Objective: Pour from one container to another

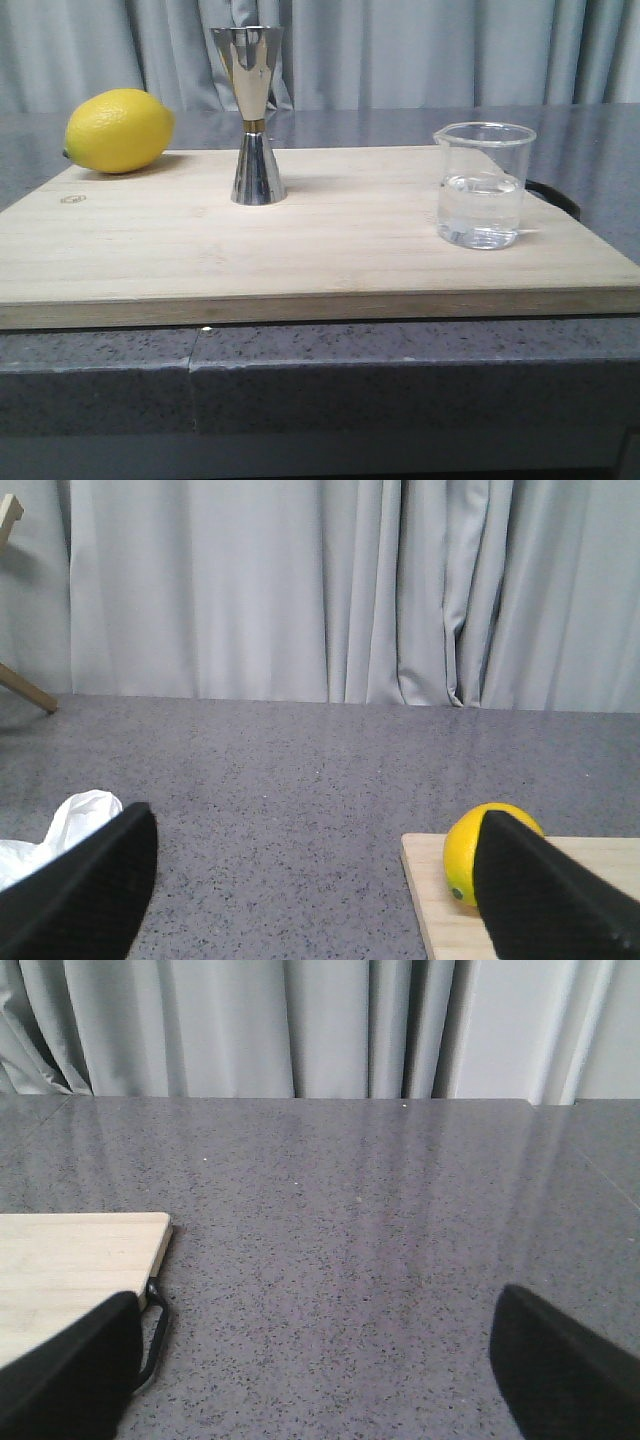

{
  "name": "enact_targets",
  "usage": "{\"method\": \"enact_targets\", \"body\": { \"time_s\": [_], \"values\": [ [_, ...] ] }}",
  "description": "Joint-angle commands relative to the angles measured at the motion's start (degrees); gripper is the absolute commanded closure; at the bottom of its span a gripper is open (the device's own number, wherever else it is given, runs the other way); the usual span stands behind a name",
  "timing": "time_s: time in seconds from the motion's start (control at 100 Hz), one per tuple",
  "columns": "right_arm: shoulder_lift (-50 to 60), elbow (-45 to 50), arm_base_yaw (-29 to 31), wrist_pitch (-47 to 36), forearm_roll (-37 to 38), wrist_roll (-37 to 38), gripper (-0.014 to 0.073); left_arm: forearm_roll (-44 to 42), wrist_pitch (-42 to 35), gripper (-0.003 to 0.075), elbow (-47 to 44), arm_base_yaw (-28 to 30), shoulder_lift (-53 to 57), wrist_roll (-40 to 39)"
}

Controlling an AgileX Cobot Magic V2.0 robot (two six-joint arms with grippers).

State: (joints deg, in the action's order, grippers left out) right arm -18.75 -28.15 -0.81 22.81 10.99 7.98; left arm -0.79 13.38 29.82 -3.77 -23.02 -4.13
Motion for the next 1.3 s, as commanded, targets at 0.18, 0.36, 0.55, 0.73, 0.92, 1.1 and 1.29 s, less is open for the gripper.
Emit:
{"method": "enact_targets", "body": {
  "time_s": [0.18, 0.36, 0.55, 0.73, 0.92, 1.1, 1.29],
  "values": [
    [-7.1, -8.2, 0.3, 6.8, -1.7, -0.2, -0.0045, 0.8, 9.4, 0.0124, 8.7, 0.1, -8.9, -0.1],
    [-11.9, -11.3, 0.3, 8.4, -2.1, -0.2, -0.0045, 10.9, 21.5, 0.0124, 15.6, 0.1, -17.0, 13.3],
    [-14.4, -11.6, 0.3, 8.3, -2.7, -0.2, -0.0045, 34.6, 34.6, 0.0124, 20.6, 0.1, -26.5, 36.4],
    [-14.5, -11.6, 0.3, 8.2, -2.7, -0.2, -0.0045, 58.9, 36.7, 0.0124, 20.6, 0.1, -35.0, 63.4],
    [-14.5, -11.6, 0.3, 8.2, -2.7, -0.2, -0.0045, 77.2, 42.7, 0.0124, 20.6, 0.1, -43.6, 88.8],
    [-14.5, -11.6, 0.3, 7.4, -2.7, -0.2, -0.0045, 88.3, 49.3, 0.0124, 20.6, 0.1, -52.0, 104.5],
    [-14.5, -11.6, 0.3, 6.6, -2.7, -0.2, -0.0045, 95.0, 57.4, 0.0124, 20.6, 0.0, -59.9, 114.1]
  ]
}}
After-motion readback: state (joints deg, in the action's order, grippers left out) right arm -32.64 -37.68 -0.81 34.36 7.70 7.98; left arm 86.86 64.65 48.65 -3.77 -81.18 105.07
